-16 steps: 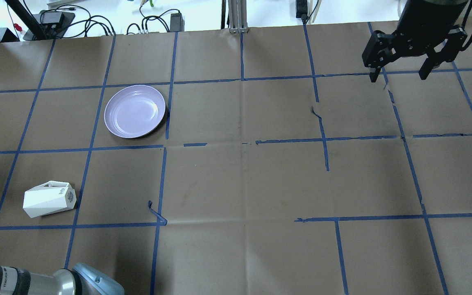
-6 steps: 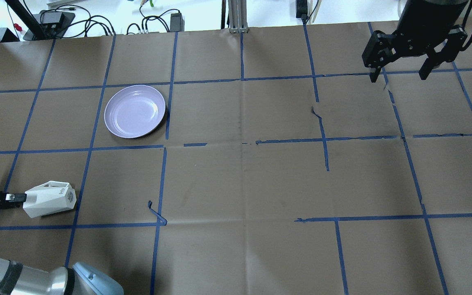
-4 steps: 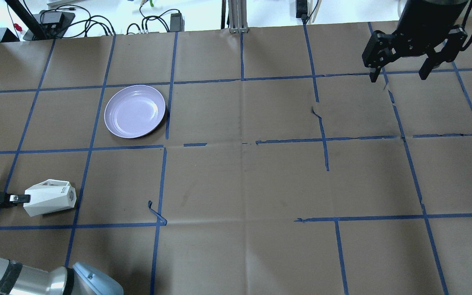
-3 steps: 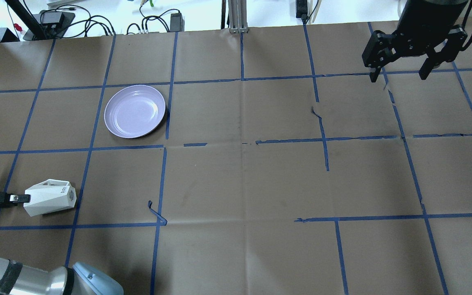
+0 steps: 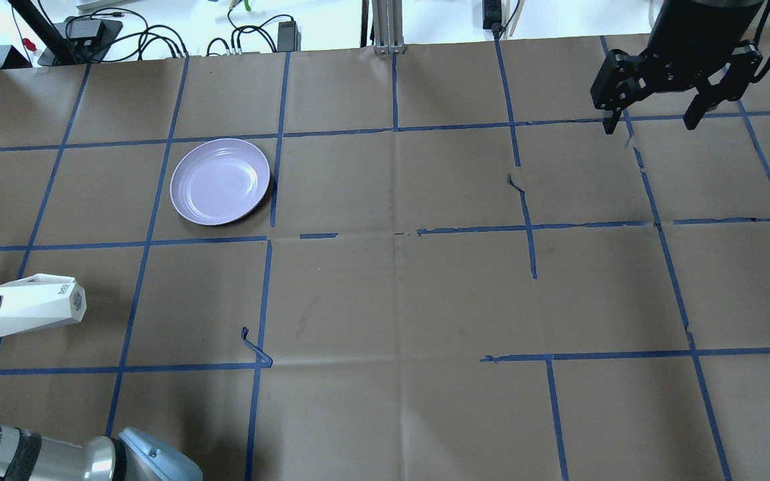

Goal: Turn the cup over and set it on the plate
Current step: 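Lift the white cup with the left gripper and rotate it upright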

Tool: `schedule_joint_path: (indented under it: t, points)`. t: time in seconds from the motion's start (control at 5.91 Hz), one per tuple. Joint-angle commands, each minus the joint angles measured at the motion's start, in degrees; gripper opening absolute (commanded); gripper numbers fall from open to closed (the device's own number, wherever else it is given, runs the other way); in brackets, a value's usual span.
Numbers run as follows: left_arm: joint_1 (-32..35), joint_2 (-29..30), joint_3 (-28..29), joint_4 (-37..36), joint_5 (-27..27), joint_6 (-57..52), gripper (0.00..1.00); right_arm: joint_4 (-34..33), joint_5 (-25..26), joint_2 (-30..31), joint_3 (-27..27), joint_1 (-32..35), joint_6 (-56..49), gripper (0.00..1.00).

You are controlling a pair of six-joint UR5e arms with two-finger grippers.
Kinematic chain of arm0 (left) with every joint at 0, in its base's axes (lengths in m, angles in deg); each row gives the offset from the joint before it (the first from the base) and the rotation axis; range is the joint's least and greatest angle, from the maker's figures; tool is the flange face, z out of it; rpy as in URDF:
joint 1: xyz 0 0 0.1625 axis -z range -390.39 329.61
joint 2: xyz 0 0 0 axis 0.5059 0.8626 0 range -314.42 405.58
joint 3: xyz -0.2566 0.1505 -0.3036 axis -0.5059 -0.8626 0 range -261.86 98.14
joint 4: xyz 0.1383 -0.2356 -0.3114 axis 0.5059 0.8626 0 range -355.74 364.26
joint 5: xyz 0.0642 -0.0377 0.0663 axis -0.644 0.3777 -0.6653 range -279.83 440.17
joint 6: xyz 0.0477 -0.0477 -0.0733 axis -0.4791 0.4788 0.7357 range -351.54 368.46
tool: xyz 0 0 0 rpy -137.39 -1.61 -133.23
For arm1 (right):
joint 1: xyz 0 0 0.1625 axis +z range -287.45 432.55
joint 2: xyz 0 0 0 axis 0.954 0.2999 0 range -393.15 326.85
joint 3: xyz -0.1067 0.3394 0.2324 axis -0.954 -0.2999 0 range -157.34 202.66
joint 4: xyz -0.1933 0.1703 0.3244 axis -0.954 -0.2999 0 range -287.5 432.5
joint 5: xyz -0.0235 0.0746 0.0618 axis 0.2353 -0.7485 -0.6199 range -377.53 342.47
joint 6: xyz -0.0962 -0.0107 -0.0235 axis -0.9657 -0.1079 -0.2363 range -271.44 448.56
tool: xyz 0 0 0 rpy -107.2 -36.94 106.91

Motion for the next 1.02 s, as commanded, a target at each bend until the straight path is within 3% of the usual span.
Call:
schedule_joint_path:
  t: [0.0,0.17,0.34,0.51,0.85]
  points:
    - [1.33,-8.46,3.18,7.04,2.89,7.51,0.0,0.02,0.0,0.0,0.0,0.0,0.0,1.0]
    - [5.51,-14.94,3.28,6.2,3.61,15.81,0.0,-0.07,0.0,0.0,0.0,0.0,0.0,1.0]
    - [12.78,-21.53,3.28,-1.2,3.27,25.29,0.0,0.01,0.0,0.0,0.0,0.0,0.0,1.0]
    - [21.11,-24.99,3.28,-14.77,1.09,40.0,0.0,0.02,0.0,0.0,0.0,0.0,0.0,1.0]
    - [37.9,-25.74,3.28,-33.96,-10.03,58.08,0.0,-0.07,0.0,0.0,0.0,0.0,0.0,1.0]
